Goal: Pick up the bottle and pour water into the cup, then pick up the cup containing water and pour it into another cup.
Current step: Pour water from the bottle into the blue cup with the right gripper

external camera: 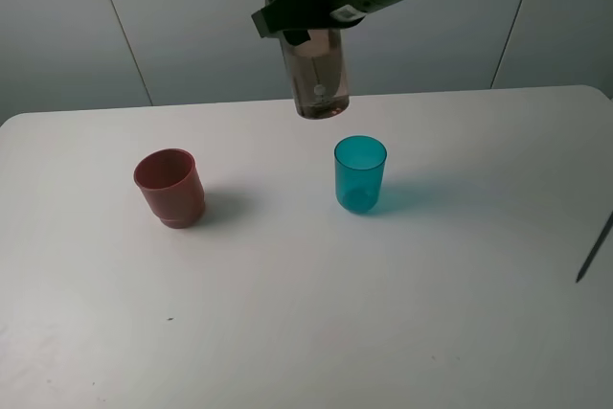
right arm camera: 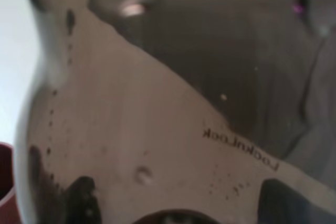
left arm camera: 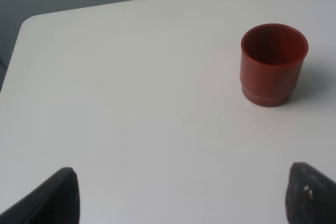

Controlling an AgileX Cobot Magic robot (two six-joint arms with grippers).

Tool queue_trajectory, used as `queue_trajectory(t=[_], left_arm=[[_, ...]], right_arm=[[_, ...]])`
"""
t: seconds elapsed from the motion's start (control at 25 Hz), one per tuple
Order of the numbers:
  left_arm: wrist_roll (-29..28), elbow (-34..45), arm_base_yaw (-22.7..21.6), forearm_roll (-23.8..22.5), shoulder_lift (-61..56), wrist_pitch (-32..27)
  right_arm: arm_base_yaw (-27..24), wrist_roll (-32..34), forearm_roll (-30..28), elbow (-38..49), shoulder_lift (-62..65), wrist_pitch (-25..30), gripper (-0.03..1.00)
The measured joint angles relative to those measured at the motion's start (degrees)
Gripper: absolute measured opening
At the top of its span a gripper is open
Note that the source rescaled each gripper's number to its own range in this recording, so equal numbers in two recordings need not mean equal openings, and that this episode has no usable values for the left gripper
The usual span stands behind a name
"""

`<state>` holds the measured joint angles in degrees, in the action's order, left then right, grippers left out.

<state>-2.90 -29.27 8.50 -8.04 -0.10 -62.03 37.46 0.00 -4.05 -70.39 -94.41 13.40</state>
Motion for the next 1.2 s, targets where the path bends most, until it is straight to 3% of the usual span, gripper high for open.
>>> queue_trajectory(t=[0.12,0.36,0.56,0.8,0.96,1.2], left_arm=[[0.0,0.0,0.0,0.0,0.0,0.0],[0.0,0.0,0.0,0.0,0.0,0.0],[0.0,0.0,0.0,0.0,0.0,0.0],[0.0,0.0,0.0,0.0,0.0,0.0],[0.1,0.0,0.0,0.0,0.0,0.0],[0.1,0.0,0.0,0.0,0.0,0.0]], right_arm=[[-3.6,6.5,-10.4,0.0,3.6,5.0,0.04],[-10.4,8.8,-22.9,1.4,7.3,14.1,0.04],[-12.6,9.2,-27.0,8.1,9.8,13.3,0.04],[-12.9,19.6,-43.2,18.2,11.1,12.4,0.04],[-12.9,25.7,-49.5,20.4,10.6,12.0,0.04],[-12.8,28.8,-56.9,21.0,7.8,11.6,0.04]])
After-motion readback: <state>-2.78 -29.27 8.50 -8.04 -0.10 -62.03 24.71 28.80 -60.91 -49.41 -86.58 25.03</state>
